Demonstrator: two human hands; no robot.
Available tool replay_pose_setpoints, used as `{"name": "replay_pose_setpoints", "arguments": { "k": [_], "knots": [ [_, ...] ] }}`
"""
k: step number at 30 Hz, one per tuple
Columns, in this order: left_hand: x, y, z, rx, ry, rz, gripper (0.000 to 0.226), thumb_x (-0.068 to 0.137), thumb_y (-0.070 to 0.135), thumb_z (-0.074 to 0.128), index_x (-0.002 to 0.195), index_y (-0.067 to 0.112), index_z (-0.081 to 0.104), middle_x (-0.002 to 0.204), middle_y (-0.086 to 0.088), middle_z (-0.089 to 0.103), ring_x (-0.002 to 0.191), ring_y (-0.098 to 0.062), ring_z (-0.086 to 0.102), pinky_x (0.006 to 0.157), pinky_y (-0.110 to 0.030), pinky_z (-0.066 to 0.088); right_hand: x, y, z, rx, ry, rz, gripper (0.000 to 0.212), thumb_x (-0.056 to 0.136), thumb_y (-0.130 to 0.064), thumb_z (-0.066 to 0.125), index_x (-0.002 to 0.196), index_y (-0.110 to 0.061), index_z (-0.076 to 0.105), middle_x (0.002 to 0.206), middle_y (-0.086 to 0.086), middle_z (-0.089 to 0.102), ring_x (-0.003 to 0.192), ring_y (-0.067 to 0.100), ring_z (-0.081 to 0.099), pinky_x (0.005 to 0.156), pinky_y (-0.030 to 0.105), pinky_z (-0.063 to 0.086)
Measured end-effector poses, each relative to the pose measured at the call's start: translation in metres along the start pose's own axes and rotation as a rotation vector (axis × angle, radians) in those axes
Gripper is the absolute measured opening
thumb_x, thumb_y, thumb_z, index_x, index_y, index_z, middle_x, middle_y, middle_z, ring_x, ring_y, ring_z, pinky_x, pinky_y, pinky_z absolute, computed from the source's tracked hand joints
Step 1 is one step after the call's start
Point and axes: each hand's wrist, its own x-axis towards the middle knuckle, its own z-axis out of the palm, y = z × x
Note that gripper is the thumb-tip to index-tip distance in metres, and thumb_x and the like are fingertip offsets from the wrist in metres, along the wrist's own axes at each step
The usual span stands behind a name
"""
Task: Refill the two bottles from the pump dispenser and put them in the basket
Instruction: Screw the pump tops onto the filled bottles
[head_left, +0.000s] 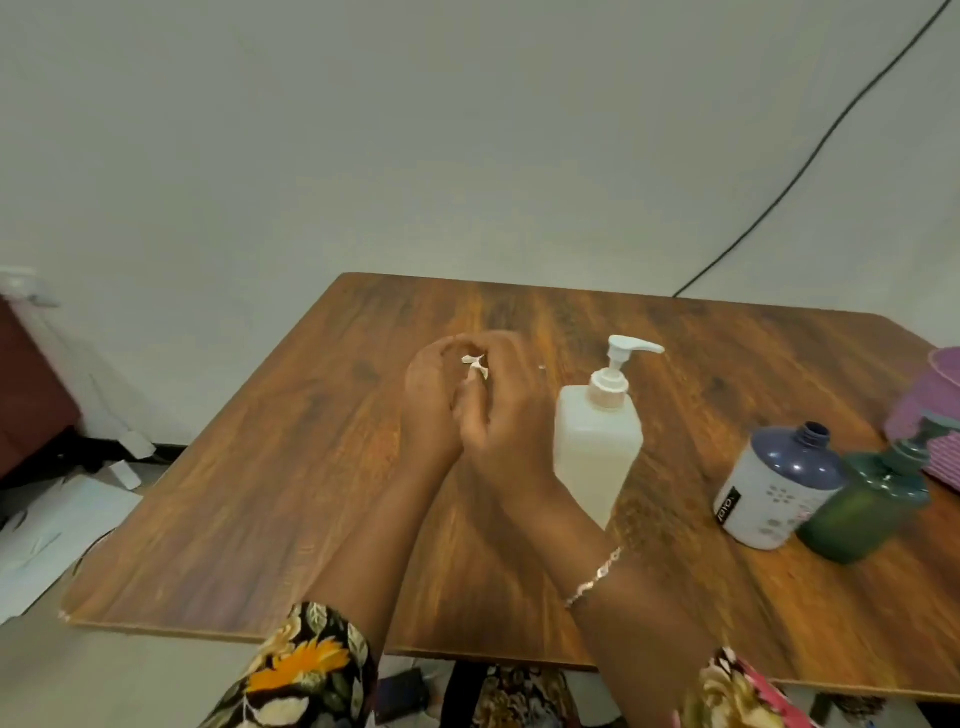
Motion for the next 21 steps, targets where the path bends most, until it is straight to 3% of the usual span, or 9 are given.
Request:
{"name": "replay_pose_setpoints", "arguments": {
  "k": [5, 10, 12, 16, 17, 18, 19, 20, 21],
  "knots": [
    [0.042, -0.040, 0.005, 0.066, -0.208, -0.172, 0.046, 0.091, 0.015, 0.052, 0.135, 0.006, 0.042, 0.136, -0.011, 0.049, 0.124, -0.023, 0.047, 0.098, -0.032, 0.038, 0.025, 0.033, 0.058, 0.027, 0.045, 0.550, 0.027, 0.082, 0.004, 0.049, 0.101, -0.008, 0.062, 0.102, 0.005, 0.063, 0.092, 0.017, 0.059, 0.074, 0.023, 0.045],
    [0.061, -0.057, 0.022, -0.198, -0.271, -0.461, 0.042, 0.094, 0.013, 0.050, 0.134, 0.003, 0.043, 0.135, -0.014, 0.049, 0.124, -0.024, 0.046, 0.099, -0.029, 0.036, 0.031, 0.078, 0.086, 0.000, 0.048, 1.066, 0.026, 0.084, 0.000, 0.053, 0.107, -0.009, 0.060, 0.110, 0.007, 0.063, 0.098, 0.021, 0.058, 0.069, 0.023, 0.037],
    [0.072, -0.064, 0.029, -0.297, -0.268, -0.563, 0.037, 0.097, 0.022, 0.045, 0.127, 0.000, 0.050, 0.122, -0.015, 0.057, 0.113, -0.027, 0.053, 0.085, -0.028, 0.040, 0.031, 0.092, 0.095, -0.018, 0.002, 1.119, 0.025, 0.086, -0.003, 0.053, 0.110, -0.006, 0.059, 0.116, 0.010, 0.060, 0.104, 0.026, 0.056, 0.077, 0.029, 0.040],
    [0.082, -0.069, 0.034, -0.450, -0.228, -0.648, 0.049, 0.100, 0.038, 0.032, 0.071, 0.004, 0.053, 0.064, -0.012, 0.048, 0.061, -0.022, 0.045, 0.054, -0.031, 0.035, 0.036, 0.110, 0.107, -0.059, -0.210, 1.143, 0.034, 0.093, -0.008, 0.045, 0.126, -0.003, 0.048, 0.133, 0.015, 0.049, 0.120, 0.031, 0.046, 0.094, 0.033, 0.037],
    [0.084, -0.069, 0.037, -0.446, -0.245, -0.670, 0.058, 0.100, 0.041, 0.029, 0.076, -0.004, 0.055, 0.071, -0.026, 0.053, 0.066, -0.033, 0.051, 0.058, -0.038, 0.041, 0.038, 0.112, 0.108, -0.063, -0.251, 1.148, 0.036, 0.093, -0.008, 0.044, 0.129, -0.002, 0.045, 0.135, 0.015, 0.047, 0.122, 0.031, 0.045, 0.094, 0.033, 0.037],
    [0.087, -0.072, 0.040, -0.438, -0.254, -0.689, 0.065, 0.100, 0.043, 0.027, 0.087, -0.014, 0.057, 0.094, -0.040, 0.053, 0.097, -0.051, 0.049, 0.067, -0.044, 0.044, 0.039, 0.113, 0.107, -0.070, -0.282, 1.154, 0.037, 0.094, -0.007, 0.042, 0.131, -0.002, 0.043, 0.136, 0.015, 0.046, 0.123, 0.031, 0.044, 0.094, 0.033, 0.037],
    [0.090, -0.074, 0.043, -0.441, -0.263, -0.698, 0.069, 0.099, 0.045, 0.025, 0.094, -0.017, 0.055, 0.114, -0.041, 0.048, 0.096, -0.048, 0.053, 0.075, -0.046, 0.045, 0.042, 0.116, 0.107, -0.078, -0.301, 1.159, 0.037, 0.094, -0.007, 0.041, 0.131, -0.002, 0.042, 0.136, 0.015, 0.046, 0.123, 0.031, 0.044, 0.093, 0.032, 0.037],
    [0.093, -0.076, 0.045, -0.456, -0.266, -0.699, 0.071, 0.099, 0.046, 0.024, 0.097, -0.016, 0.056, 0.121, -0.039, 0.044, 0.090, -0.036, 0.054, 0.078, -0.044, 0.046, 0.043, 0.117, 0.106, -0.076, -0.316, 1.171, 0.037, 0.095, -0.008, 0.041, 0.132, -0.002, 0.042, 0.136, 0.015, 0.046, 0.123, 0.031, 0.044, 0.092, 0.032, 0.037],
    [0.096, -0.076, 0.048, -0.483, -0.269, -0.696, 0.071, 0.099, 0.047, 0.023, 0.098, -0.015, 0.058, 0.117, -0.039, 0.048, 0.100, -0.043, 0.056, 0.080, -0.042, 0.047, 0.046, 0.118, 0.104, -0.071, -0.323, 1.185, 0.037, 0.096, -0.009, 0.040, 0.132, -0.002, 0.041, 0.136, 0.015, 0.046, 0.123, 0.031, 0.044, 0.093, 0.033, 0.037]
  ]
}}
